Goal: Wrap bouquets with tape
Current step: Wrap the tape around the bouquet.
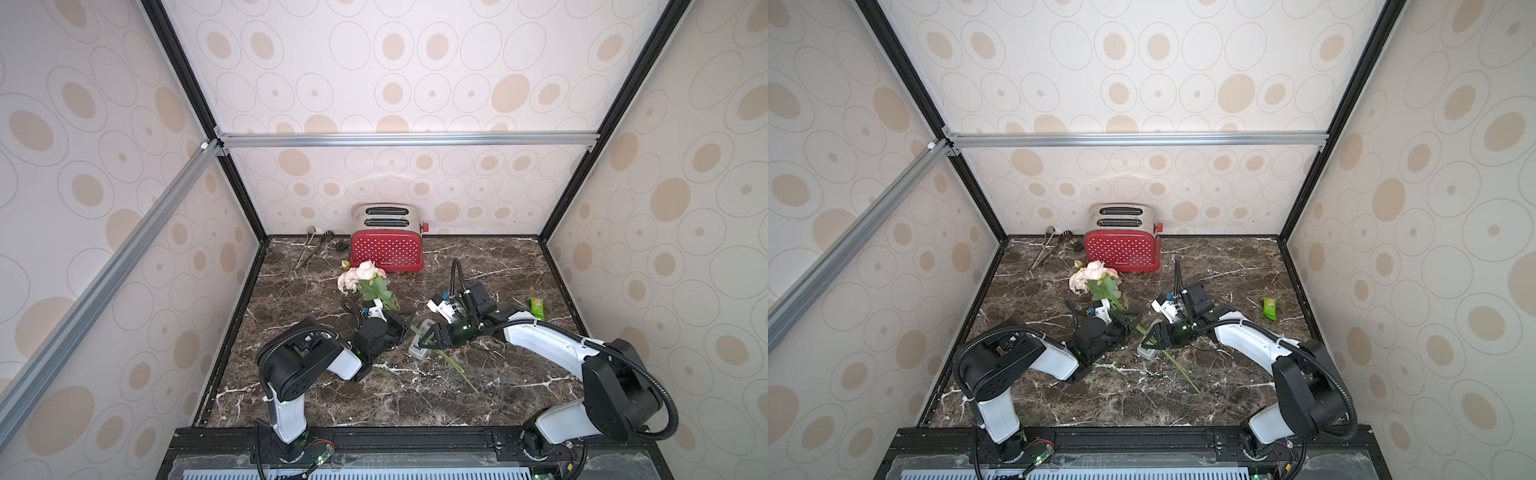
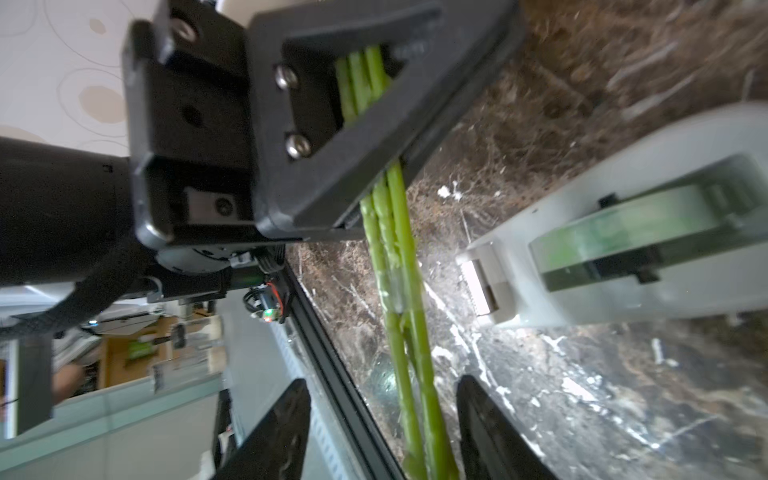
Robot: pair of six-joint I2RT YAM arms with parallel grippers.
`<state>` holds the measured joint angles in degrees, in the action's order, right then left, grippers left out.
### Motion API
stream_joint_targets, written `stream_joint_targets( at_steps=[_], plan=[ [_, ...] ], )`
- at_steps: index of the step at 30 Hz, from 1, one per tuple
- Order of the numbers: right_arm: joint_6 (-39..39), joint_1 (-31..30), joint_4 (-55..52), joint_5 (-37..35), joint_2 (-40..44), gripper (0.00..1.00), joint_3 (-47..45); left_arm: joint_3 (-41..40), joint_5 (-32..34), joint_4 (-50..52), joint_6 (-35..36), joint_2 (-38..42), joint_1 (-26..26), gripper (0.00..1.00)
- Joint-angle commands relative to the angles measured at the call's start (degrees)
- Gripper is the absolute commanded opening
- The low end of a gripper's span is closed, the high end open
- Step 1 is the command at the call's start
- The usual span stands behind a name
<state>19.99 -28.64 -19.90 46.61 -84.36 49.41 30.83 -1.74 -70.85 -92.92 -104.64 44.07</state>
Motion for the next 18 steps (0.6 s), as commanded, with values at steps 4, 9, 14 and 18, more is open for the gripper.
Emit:
stream_joint_targets(
  at_steps=[4,9,14,18],
  plan=[
    [1.8,0.6,0.9,7.8,-3.9,0.17,-0.2,0.2,0.5,-8.6,1.7,-1.2,-0.3,0.0],
    [-1.9,0.2,-2.6,-0.5,-2.7,0.0,1.4,0.0,0.1,-6.7,0.8,-0.9,-0.3,0.0],
    [-11.0,-6.9,-11.2,-23.9,-0.9,0.0,6.2,0.3,-2.0,0.4,-3.9,0.2,-0.6,0.39],
    [-15.1,-14.4,-10.7,-46.9,1.7,0.0,6.5,0.6,-4.0,6.9,-6.3,1.8,-0.7,0.44]
  ],
)
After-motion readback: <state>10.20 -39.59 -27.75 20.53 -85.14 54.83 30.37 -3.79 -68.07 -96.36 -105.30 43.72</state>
